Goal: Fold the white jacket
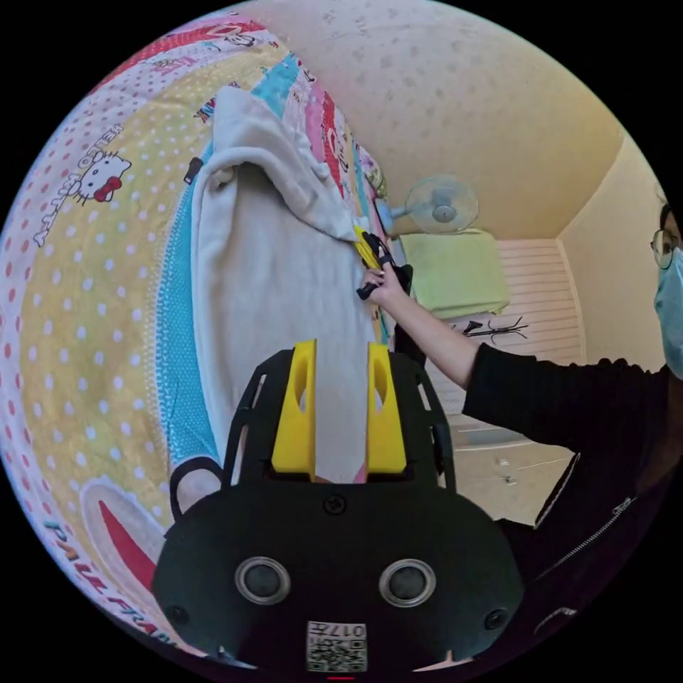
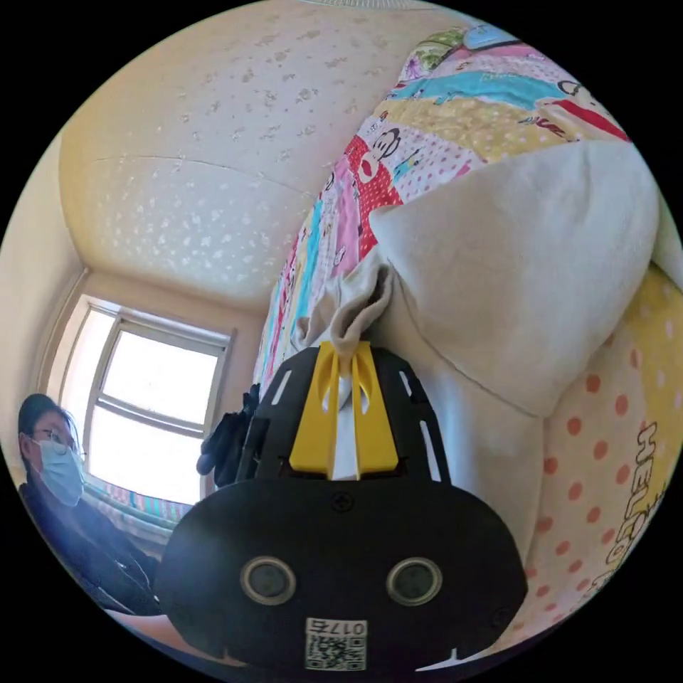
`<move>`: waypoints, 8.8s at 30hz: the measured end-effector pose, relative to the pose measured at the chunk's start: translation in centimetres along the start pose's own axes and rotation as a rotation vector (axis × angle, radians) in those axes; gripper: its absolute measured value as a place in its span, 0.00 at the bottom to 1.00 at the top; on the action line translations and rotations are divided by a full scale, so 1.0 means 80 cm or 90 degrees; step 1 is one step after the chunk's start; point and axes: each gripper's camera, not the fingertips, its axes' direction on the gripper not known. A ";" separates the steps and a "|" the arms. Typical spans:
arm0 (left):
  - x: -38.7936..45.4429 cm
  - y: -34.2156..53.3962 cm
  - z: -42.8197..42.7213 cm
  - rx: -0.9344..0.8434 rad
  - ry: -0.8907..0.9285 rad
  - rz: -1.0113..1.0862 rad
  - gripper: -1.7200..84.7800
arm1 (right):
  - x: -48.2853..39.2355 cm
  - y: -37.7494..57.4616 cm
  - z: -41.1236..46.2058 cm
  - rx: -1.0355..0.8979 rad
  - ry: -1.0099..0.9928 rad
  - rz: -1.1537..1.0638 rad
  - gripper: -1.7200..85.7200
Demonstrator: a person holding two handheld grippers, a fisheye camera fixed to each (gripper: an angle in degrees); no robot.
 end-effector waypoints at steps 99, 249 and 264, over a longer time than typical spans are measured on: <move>-0.056 -0.148 0.171 -0.018 0.093 0.078 0.01 | -0.042 -0.047 -0.434 0.392 0.397 0.315 0.07; -0.131 0.315 -0.324 0.020 0.096 0.221 0.07 | -0.069 0.540 -0.170 0.006 0.089 -0.249 0.06; -0.236 0.110 -0.215 0.117 -0.153 0.187 0.18 | 0.093 0.489 -0.052 0.143 0.150 -0.103 0.16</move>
